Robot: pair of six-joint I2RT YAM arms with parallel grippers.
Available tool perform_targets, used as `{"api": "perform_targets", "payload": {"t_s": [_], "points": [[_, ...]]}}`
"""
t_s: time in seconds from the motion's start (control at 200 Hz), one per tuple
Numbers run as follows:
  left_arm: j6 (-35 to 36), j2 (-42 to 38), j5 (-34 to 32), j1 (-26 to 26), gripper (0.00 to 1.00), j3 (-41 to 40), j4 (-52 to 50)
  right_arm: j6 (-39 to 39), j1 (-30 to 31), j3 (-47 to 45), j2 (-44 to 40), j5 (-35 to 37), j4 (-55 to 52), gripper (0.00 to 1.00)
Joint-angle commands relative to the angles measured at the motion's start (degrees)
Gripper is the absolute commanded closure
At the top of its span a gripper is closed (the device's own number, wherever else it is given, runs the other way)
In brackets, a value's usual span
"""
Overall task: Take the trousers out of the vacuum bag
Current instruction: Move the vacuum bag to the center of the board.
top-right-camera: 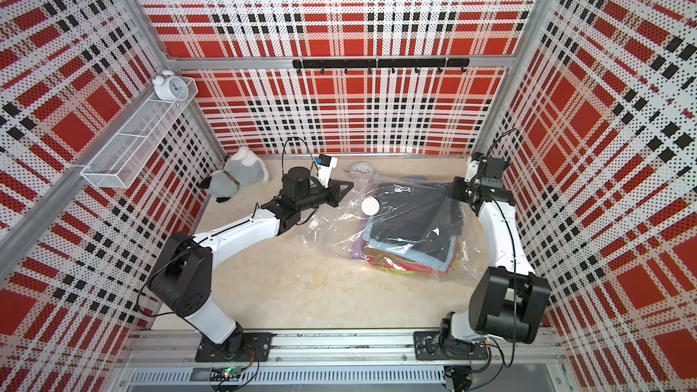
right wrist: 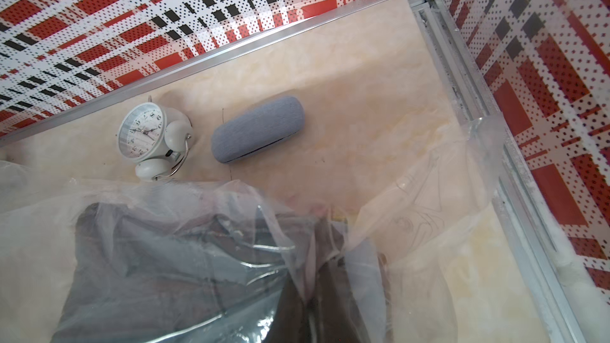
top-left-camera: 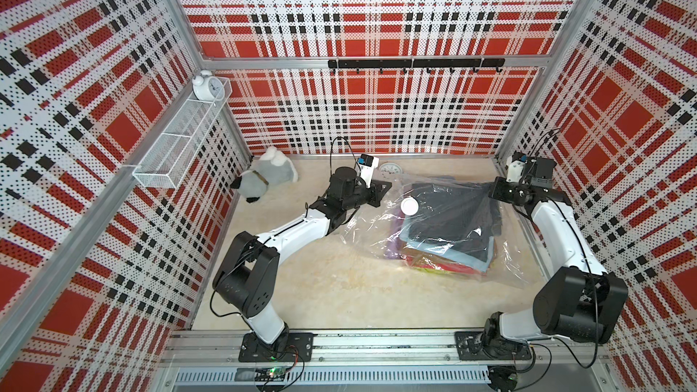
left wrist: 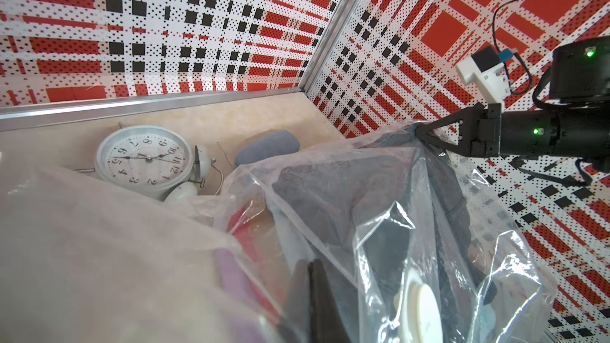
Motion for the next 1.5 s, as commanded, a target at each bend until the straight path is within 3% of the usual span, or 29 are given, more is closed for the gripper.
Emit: {"api": "perform_targets", "payload": {"t_s": [0.0, 0.155, 0.296, 0.466, 0.541, 0.606, 0.757, 0.982, 1.147, 1.368, 1.493], "points": [[-0.06, 0.98, 1.29, -0.29, 1.0, 3.27, 3.08, 0.17, -2.36, 5.19, -0.24, 4.91, 13.72, 1.0], [-0.07, 1.36, 1.63, -0.31, 0.99, 3.41, 3.13, -0.29, -2.53, 4.75, 0.34, 6.78, 14.27, 1.0], [0.38, 0.68, 1.43, 0.12, 0.81, 1.99, 3.08, 0.89, -2.46, 1.35, -0.93, 4.43, 15.16, 0.99], [0.37, -0.69, 1.59, 2.35, 0.66, 0.08, 3.09, 1.65, -2.46, -3.53, -3.38, 3.59, 15.21, 0.83], [0.51, -1.53, 1.78, 3.71, 0.55, -0.59, 2.91, 1.7, -2.48, -4.8, -4.59, 2.57, 14.32, 0.58], [0.83, -2.41, 1.73, 5.19, 0.47, -1.29, 2.74, 1.7, -2.37, -5.78, -5.9, 1.92, 13.79, 0.45], [1.33, -4.44, 0.39, 9.01, 0.37, -2.95, 2.0, 0.58, 0.36, -5.46, -8.24, 3.66, 11.55, 0.32], [2.42, -8.26, -6.23, 15.86, 0.31, -5.43, -0.69, -1.47, 12.0, -0.51, -8.63, 11.27, 5.08, 0.24], [2.34, -10.29, -10.76, 21.92, 0.28, -7.48, -2.01, -0.38, 24.31, 4.39, -6.62, 17.39, 1.25, 0.24], [3.59, -11.98, -13.91, 26.34, 0.27, -10.52, -2.58, 3.64, 40.93, 13.58, 2.63, 22.04, -0.2, 0.24], [5.6, -12.4, -17.1, 26.69, 0.27, -11.73, -3.67, 5.13, 47.4, 19.95, 10.51, 22.68, -0.35, 0.24]]}}
